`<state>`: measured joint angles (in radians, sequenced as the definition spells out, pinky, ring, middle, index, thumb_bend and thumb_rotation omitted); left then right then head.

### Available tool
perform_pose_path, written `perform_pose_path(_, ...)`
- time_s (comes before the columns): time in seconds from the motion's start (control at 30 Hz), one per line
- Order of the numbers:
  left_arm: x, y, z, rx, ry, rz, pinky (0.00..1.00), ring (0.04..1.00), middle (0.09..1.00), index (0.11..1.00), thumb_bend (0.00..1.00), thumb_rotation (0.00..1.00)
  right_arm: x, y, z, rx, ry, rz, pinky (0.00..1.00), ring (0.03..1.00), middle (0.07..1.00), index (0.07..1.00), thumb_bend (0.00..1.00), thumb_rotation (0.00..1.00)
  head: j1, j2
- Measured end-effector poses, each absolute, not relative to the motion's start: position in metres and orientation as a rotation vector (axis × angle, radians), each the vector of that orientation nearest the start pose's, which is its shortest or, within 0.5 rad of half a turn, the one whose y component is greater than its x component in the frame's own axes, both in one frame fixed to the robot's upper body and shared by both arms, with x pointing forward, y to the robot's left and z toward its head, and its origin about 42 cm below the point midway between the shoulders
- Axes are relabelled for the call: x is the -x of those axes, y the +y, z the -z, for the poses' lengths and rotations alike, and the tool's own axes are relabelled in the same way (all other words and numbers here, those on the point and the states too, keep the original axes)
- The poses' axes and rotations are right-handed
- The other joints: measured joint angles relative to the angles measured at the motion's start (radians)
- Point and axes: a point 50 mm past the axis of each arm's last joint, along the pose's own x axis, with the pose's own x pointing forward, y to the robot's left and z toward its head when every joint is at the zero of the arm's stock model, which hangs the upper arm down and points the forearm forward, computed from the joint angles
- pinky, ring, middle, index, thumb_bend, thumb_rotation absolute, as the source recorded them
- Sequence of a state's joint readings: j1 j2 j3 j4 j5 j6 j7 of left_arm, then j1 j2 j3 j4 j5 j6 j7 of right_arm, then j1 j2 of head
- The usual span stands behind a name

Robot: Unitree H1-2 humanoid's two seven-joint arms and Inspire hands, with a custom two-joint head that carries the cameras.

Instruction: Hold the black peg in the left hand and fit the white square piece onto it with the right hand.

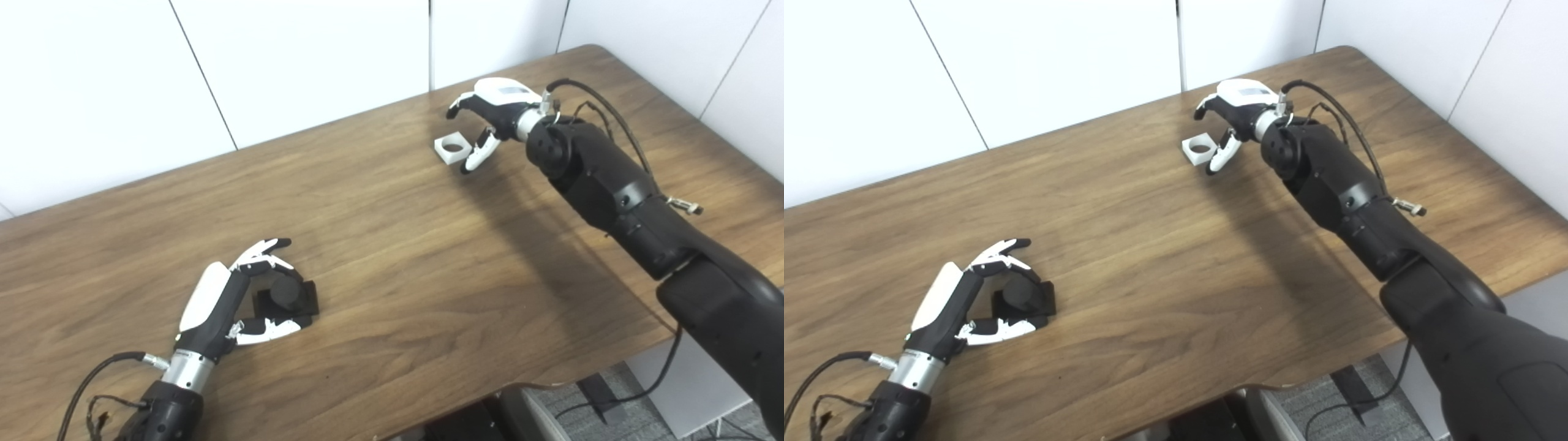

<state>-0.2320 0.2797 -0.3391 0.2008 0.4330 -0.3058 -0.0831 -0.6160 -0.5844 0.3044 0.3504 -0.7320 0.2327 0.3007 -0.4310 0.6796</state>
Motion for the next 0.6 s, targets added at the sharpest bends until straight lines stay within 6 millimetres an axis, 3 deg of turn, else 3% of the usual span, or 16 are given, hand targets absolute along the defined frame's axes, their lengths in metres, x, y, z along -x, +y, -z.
perform_pose_path(0.6, -0.3378, 0.196, -0.1104, -0.74, -0.316, 0.524, 0.8, 0.911, 0.872, 0.491, 0.52, 0.07, -0.4715, -0.3318, -0.2274, 1.418, 0.134, -0.172, 0.71, 0.84, 0.899, 0.761, 0.74, 0.15, 0.017, 0.005)
